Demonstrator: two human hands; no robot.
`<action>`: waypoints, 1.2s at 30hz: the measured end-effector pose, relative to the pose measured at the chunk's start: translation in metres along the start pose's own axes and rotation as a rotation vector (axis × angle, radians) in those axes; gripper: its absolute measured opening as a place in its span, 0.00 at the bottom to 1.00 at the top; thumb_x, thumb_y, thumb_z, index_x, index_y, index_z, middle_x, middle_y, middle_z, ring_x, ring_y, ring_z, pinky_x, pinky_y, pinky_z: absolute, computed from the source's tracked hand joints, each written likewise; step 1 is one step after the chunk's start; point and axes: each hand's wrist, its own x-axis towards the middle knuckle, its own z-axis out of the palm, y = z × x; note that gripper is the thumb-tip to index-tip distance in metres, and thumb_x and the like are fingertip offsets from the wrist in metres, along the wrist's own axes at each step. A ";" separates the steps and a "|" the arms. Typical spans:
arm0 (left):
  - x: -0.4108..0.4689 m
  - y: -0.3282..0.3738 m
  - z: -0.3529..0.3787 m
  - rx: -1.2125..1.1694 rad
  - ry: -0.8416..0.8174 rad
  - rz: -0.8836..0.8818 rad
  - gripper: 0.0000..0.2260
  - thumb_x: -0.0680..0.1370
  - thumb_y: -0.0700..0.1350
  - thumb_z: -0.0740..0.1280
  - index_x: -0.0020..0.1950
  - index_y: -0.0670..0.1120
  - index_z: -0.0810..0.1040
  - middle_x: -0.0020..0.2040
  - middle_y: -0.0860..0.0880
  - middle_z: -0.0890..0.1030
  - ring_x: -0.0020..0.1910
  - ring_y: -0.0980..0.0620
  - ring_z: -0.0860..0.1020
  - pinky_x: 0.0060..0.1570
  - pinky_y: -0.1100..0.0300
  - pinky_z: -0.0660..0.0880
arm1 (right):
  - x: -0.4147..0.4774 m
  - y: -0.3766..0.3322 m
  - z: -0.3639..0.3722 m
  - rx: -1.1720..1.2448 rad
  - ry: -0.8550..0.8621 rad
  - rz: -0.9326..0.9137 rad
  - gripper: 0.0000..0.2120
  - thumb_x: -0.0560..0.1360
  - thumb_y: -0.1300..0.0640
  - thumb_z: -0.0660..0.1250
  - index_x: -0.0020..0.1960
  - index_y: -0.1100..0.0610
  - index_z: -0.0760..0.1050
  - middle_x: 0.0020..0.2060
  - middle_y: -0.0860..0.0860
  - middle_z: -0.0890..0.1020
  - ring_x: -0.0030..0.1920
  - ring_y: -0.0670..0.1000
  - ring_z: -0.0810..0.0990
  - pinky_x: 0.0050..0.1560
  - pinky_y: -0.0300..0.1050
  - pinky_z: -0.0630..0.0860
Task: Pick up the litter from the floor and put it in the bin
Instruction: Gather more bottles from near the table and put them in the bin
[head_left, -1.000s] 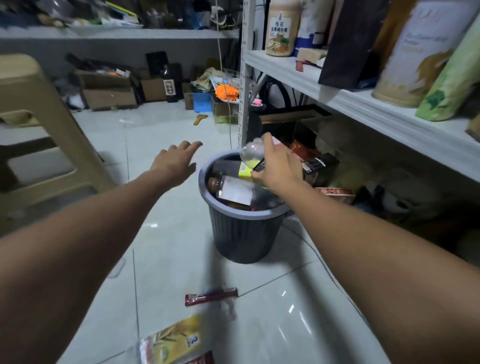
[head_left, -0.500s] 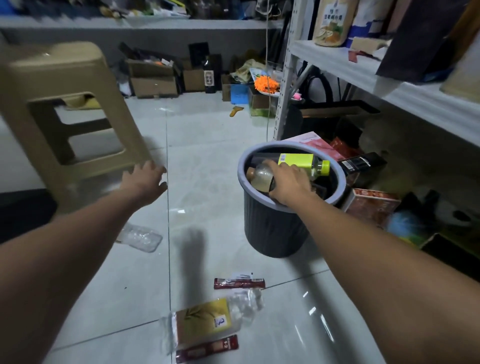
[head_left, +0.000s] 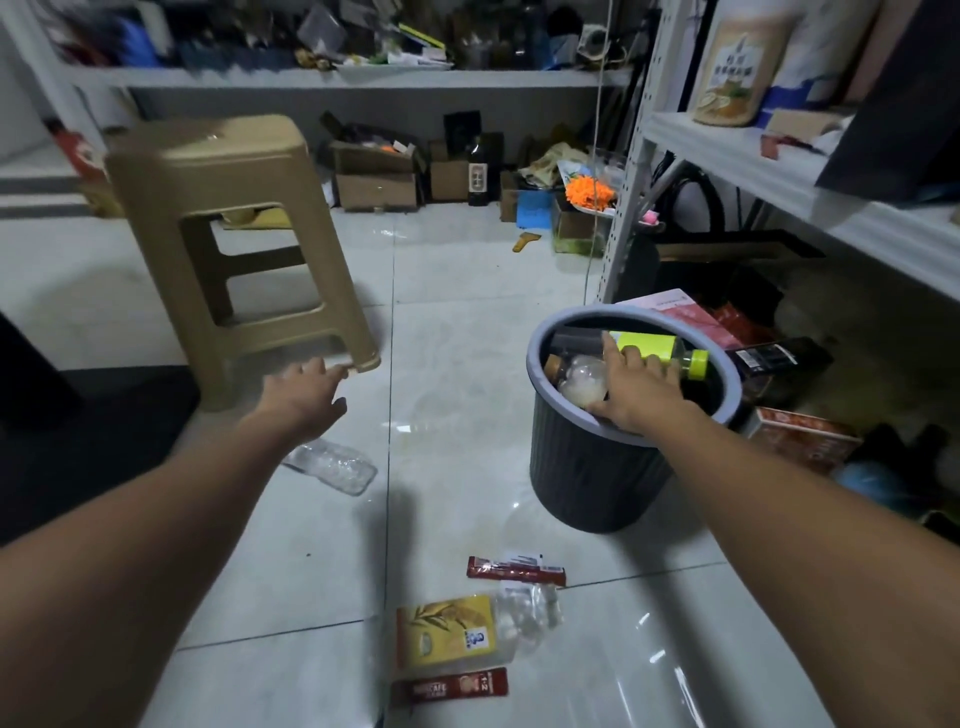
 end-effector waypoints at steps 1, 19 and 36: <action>-0.004 -0.003 -0.002 0.001 -0.002 -0.008 0.21 0.80 0.52 0.58 0.73 0.50 0.62 0.69 0.45 0.66 0.68 0.43 0.65 0.64 0.46 0.64 | -0.002 -0.004 -0.004 -0.012 0.052 -0.011 0.44 0.76 0.47 0.66 0.79 0.53 0.39 0.74 0.57 0.58 0.73 0.61 0.58 0.72 0.61 0.51; -0.038 -0.006 -0.007 -0.045 0.012 -0.026 0.21 0.80 0.52 0.58 0.73 0.50 0.62 0.71 0.47 0.65 0.70 0.45 0.65 0.65 0.44 0.64 | -0.051 -0.100 -0.025 0.006 0.302 -0.230 0.26 0.78 0.49 0.61 0.73 0.52 0.60 0.67 0.54 0.69 0.68 0.58 0.66 0.66 0.52 0.61; -0.087 -0.056 0.019 -0.075 -0.041 -0.197 0.23 0.81 0.52 0.58 0.75 0.49 0.60 0.71 0.44 0.64 0.70 0.42 0.64 0.65 0.45 0.64 | -0.077 -0.173 -0.021 0.107 0.300 -0.361 0.22 0.79 0.49 0.60 0.71 0.53 0.64 0.66 0.55 0.70 0.66 0.57 0.67 0.65 0.51 0.61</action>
